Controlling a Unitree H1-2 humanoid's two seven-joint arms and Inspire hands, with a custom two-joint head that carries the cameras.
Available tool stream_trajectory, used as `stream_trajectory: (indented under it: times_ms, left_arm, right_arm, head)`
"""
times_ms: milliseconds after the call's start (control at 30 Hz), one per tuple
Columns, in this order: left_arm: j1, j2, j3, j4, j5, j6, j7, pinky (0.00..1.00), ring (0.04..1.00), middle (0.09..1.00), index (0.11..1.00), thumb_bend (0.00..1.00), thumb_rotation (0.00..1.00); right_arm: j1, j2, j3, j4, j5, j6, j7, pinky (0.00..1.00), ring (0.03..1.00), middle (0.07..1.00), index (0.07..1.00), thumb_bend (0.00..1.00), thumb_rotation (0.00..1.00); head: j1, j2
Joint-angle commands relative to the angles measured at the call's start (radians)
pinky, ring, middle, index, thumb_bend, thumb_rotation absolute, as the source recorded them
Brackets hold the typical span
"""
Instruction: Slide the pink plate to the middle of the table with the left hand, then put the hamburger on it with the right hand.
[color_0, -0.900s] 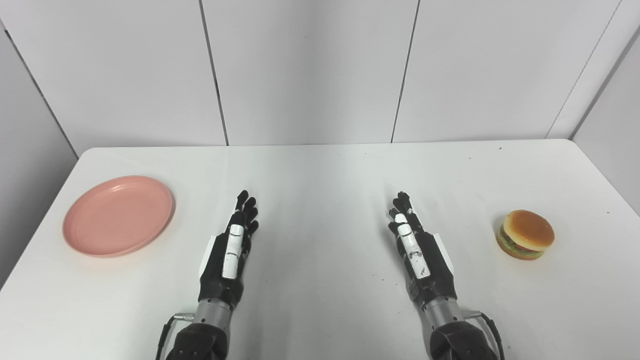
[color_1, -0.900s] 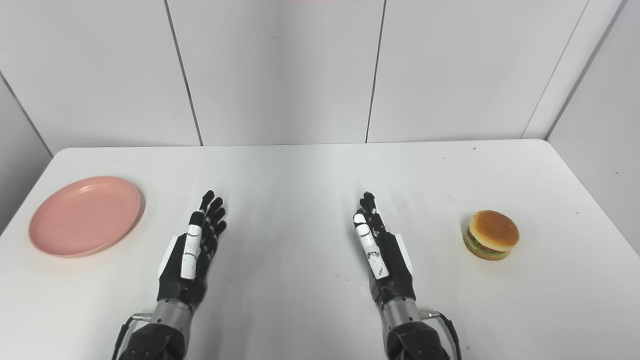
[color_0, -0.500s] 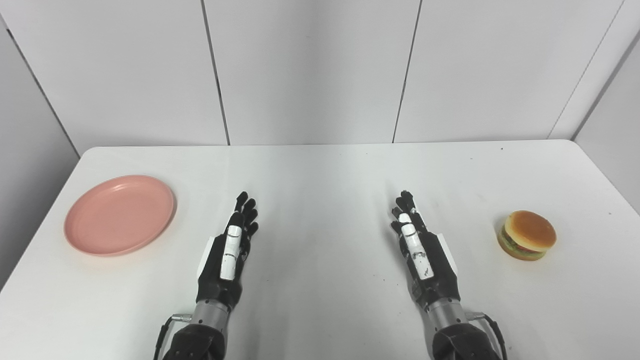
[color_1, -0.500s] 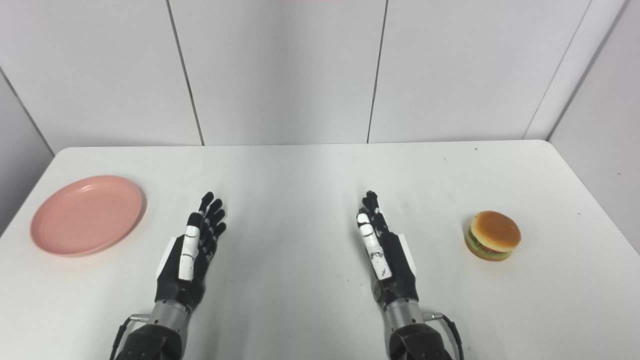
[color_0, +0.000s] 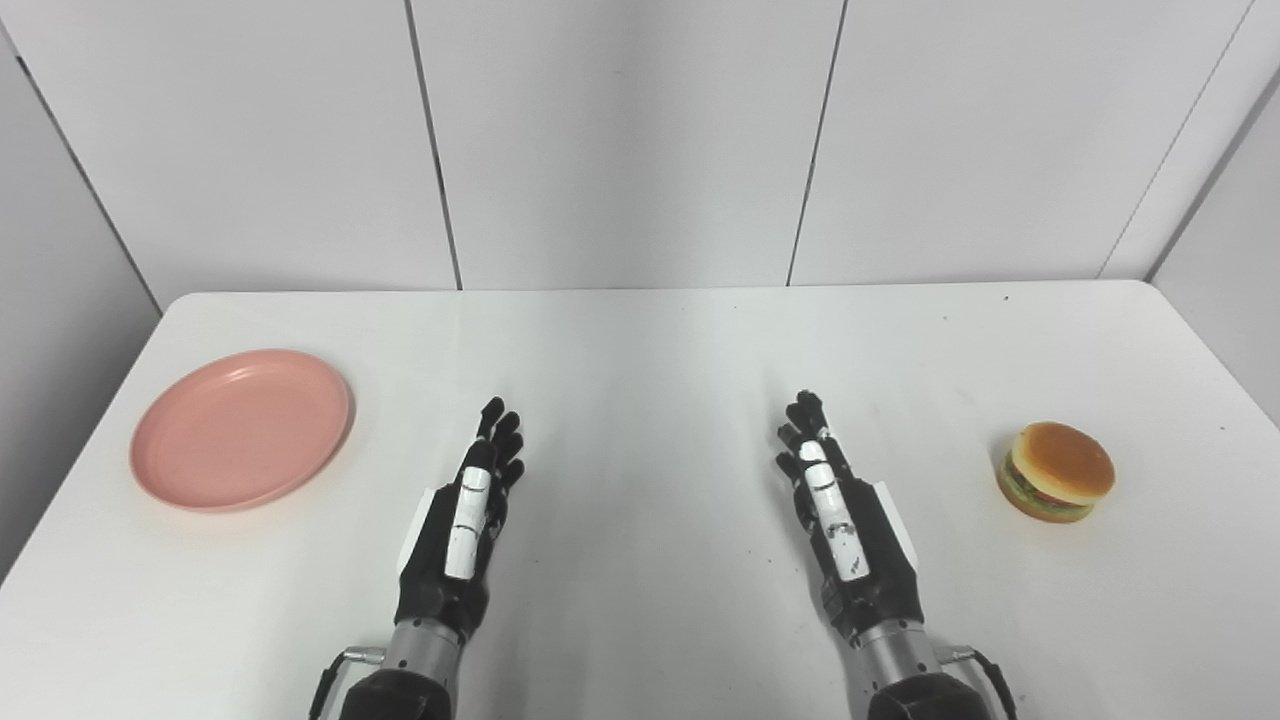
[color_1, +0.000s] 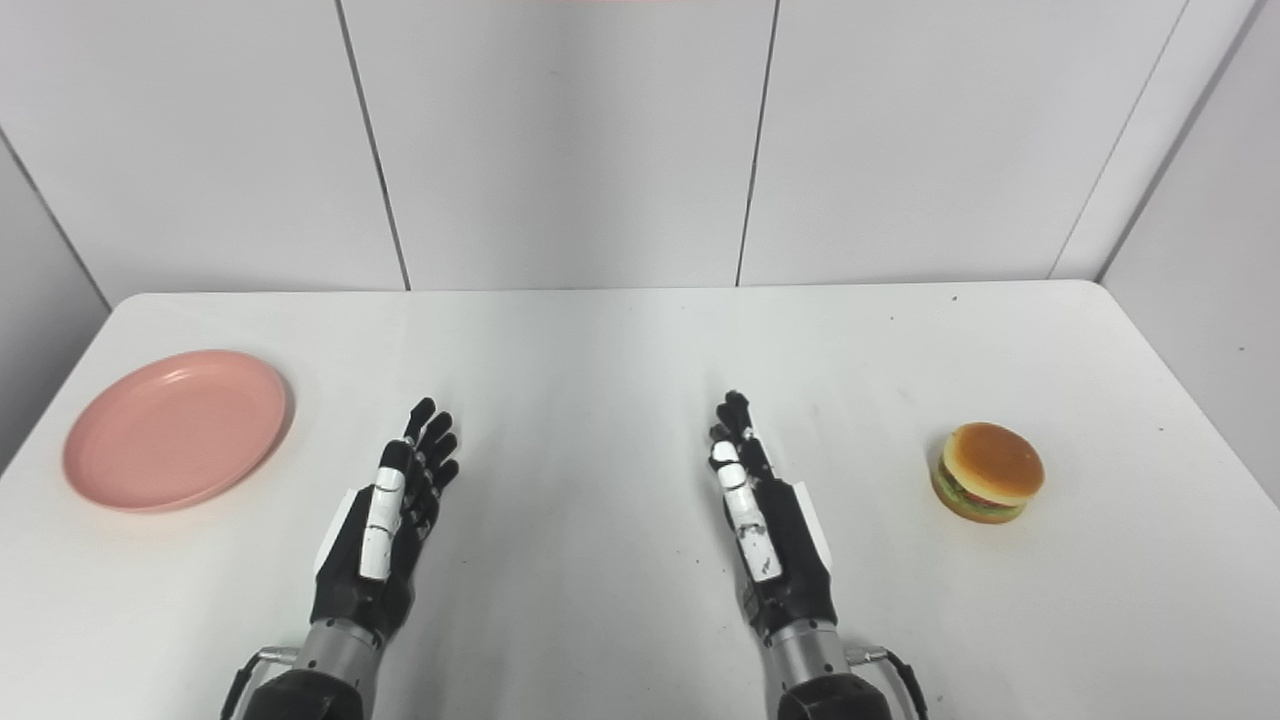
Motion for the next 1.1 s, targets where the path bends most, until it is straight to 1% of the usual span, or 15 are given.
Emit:
stream_trajectory:
  times_ms: [0, 67, 133, 167, 200, 233, 300, 367, 400, 500, 567, 700, 800, 1000, 1067]
  left_arm:
    - [0.013, -0.003, -0.008, -0.018, 0.003, 0.006, -0.005, 1.00, 1.000, 1.000, 1.000, 0.75, 1.00]
    - [0.018, -0.009, -0.011, -0.016, 0.001, 0.002, -0.004, 1.00, 1.000, 1.000, 1.000, 0.75, 1.00]
    - [0.012, -0.014, -0.009, -0.014, 0.006, -0.003, 0.005, 1.00, 1.000, 1.000, 1.000, 0.75, 1.00]
    - [0.004, -0.017, -0.005, -0.006, 0.013, -0.022, 0.013, 1.00, 1.000, 1.000, 1.000, 0.74, 1.00]
    - [-0.010, -0.021, 0.004, 0.003, 0.018, -0.050, 0.025, 1.00, 1.000, 1.000, 1.000, 0.72, 1.00]
    - [-0.026, -0.023, 0.012, 0.010, 0.020, -0.070, 0.033, 1.00, 1.000, 1.000, 1.000, 0.71, 1.00]
    - [-0.060, -0.021, 0.029, 0.017, 0.025, -0.097, 0.048, 1.00, 1.000, 1.000, 1.000, 0.73, 1.00]
    - [-0.098, -0.010, 0.048, 0.007, 0.037, -0.095, 0.067, 1.00, 1.000, 1.000, 1.000, 0.73, 1.00]
    - [-0.118, -0.003, 0.062, -0.005, 0.041, -0.080, 0.078, 1.00, 1.000, 1.000, 1.000, 0.76, 1.00]
    - [-0.158, 0.000, 0.117, -0.012, 0.045, -0.082, 0.129, 1.00, 1.000, 1.000, 0.997, 0.76, 1.00]
    - [-0.175, 0.008, 0.142, -0.007, 0.018, -0.088, 0.128, 1.00, 1.000, 1.000, 0.998, 0.76, 1.00]
    - [-0.220, 0.060, 0.216, -0.026, -0.049, -0.048, 0.122, 1.00, 1.000, 1.000, 1.000, 0.77, 1.00]
    - [-0.233, 0.104, 0.254, -0.040, -0.060, -0.021, 0.128, 1.00, 1.000, 1.000, 1.000, 0.81, 1.00]
    - [-0.269, 0.161, 0.345, -0.031, -0.074, -0.020, 0.177, 0.99, 0.970, 0.958, 0.962, 0.83, 1.00]
    - [-0.281, 0.187, 0.376, -0.006, -0.068, -0.032, 0.196, 0.94, 0.932, 0.922, 0.928, 0.83, 1.00]
  right_arm:
    - [-0.003, 0.002, 0.003, -0.047, 0.010, 0.010, 0.010, 1.00, 1.000, 1.000, 1.000, 0.50, 0.88]
    - [-0.004, 0.001, -0.007, -0.043, 0.016, 0.010, 0.006, 1.00, 1.000, 1.000, 1.000, 0.53, 0.84]
    - [-0.007, -0.008, -0.021, -0.029, 0.022, -0.003, 0.007, 1.00, 1.000, 1.000, 1.000, 0.54, 0.87]
    - [-0.007, -0.012, -0.030, -0.024, 0.029, -0.006, 0.009, 1.00, 1.000, 1.000, 1.000, 0.54, 0.86]
    - [-0.006, -0.013, -0.039, -0.022, 0.037, -0.009, 0.009, 1.00, 1.000, 1.000, 1.000, 0.54, 0.86]
    - [-0.006, -0.017, -0.047, -0.018, 0.048, -0.013, 0.014, 1.00, 1.000, 1.000, 1.000, 0.53, 0.86]
    - [-0.011, -0.018, -0.062, 0.003, 0.064, -0.023, 0.017, 1.00, 1.000, 1.000, 1.000, 0.52, 0.86]
    - [-0.018, -0.023, -0.067, 0.022, 0.068, -0.031, 0.023, 1.00, 1.000, 1.000, 1.000, 0.56, 0.85]
    - [-0.018, -0.032, -0.069, 0.025, 0.069, -0.034, 0.030, 1.00, 1.000, 1.000, 1.000, 0.56, 0.89]
    - [-0.011, -0.043, -0.074, 0.010, 0.063, -0.032, 0.026, 1.00, 1.000, 1.000, 1.000, 0.52, 0.92]
    - [-0.010, -0.040, -0.077, 0.004, 0.060, -0.034, 0.019, 1.00, 1.000, 1.000, 1.000, 0.48, 0.94]
    - [-0.012, -0.037, -0.081, 0.008, 0.059, -0.044, 0.014, 1.00, 1.000, 1.000, 1.000, 0.46, 0.96]
    - [-0.015, -0.039, -0.086, 0.029, 0.071, -0.072, 0.022, 1.00, 1.000, 1.000, 1.000, 0.46, 0.97]
    - [-0.028, -0.050, -0.091, 0.071, 0.060, -0.111, 0.027, 1.00, 1.000, 1.000, 1.000, 0.52, 0.96]
    - [-0.032, -0.050, -0.091, 0.074, 0.062, -0.116, 0.027, 1.00, 1.000, 1.000, 1.000, 0.53, 0.95]
  head:
    - [0.016, -0.007]
    - [0.052, -0.020]
    - [0.098, -0.032]
    - [0.148, -0.044]
    - [0.148, -0.044]
    - [0.194, -0.058]
    - [0.240, -0.072]
    - [0.272, -0.084]
    - [0.287, -0.092]
    - [0.310, -0.101]
    - [0.321, -0.110]
    - [0.340, -0.122]
    - [0.361, -0.130]
    - [0.400, -0.141]
    - [0.413, -0.143]
